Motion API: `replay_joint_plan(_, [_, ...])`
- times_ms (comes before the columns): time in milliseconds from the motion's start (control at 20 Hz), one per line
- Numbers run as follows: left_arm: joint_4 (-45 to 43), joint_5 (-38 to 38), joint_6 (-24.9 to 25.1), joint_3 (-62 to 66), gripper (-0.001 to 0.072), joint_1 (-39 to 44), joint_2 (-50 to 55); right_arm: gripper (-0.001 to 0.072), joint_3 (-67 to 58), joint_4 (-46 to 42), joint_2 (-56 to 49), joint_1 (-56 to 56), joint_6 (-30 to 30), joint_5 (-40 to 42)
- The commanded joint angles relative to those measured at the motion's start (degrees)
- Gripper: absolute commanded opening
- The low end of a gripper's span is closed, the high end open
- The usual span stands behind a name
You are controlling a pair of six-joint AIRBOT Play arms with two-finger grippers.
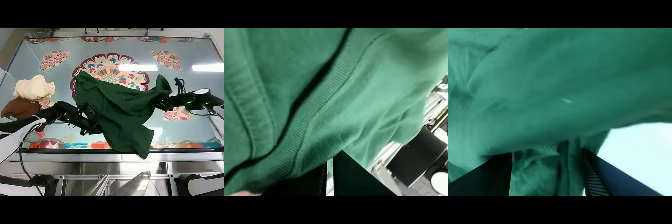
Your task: Fold the shirts.
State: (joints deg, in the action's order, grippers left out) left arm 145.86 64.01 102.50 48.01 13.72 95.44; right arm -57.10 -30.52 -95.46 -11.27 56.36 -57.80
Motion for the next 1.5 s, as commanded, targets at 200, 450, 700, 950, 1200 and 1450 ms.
replay_joint_plan(200, [-0.9, 2.2, 1.6, 5.2, 0.0021, -0.1, 3.5, 0.0481, 0.0, -0.3, 0.0, -14.4, 0.0, -9.9])
replay_joint_plan(450, [-5.6, 9.5, 2.6, 5.2, 0.0020, -5.4, 3.5, 0.0481, 0.0, 1.3, 0.0, -21.6, -0.9, -9.9])
replay_joint_plan(700, [-15.2, 14.1, 2.6, 5.4, 0.0020, -15.7, 3.0, 0.0481, 0.0, 7.0, 0.0, -21.1, -1.1, -7.9])
replay_joint_plan(950, [-15.9, 16.5, 4.0, 9.7, 0.0020, -18.4, 3.0, 0.0482, -0.4, 9.3, -0.3, -12.5, -0.9, 5.3])
replay_joint_plan(1200, [-15.9, 17.2, 4.0, 15.6, 0.0020, -17.7, 3.0, 0.0466, -5.1, 8.2, -4.8, -4.6, 4.5, 7.0])
replay_joint_plan(1450, [-15.1, 16.5, 4.7, 16.6, 0.0020, -19.2, 3.0, 0.0020, -7.2, 8.6, -5.2, -3.2, 5.9, 5.1])
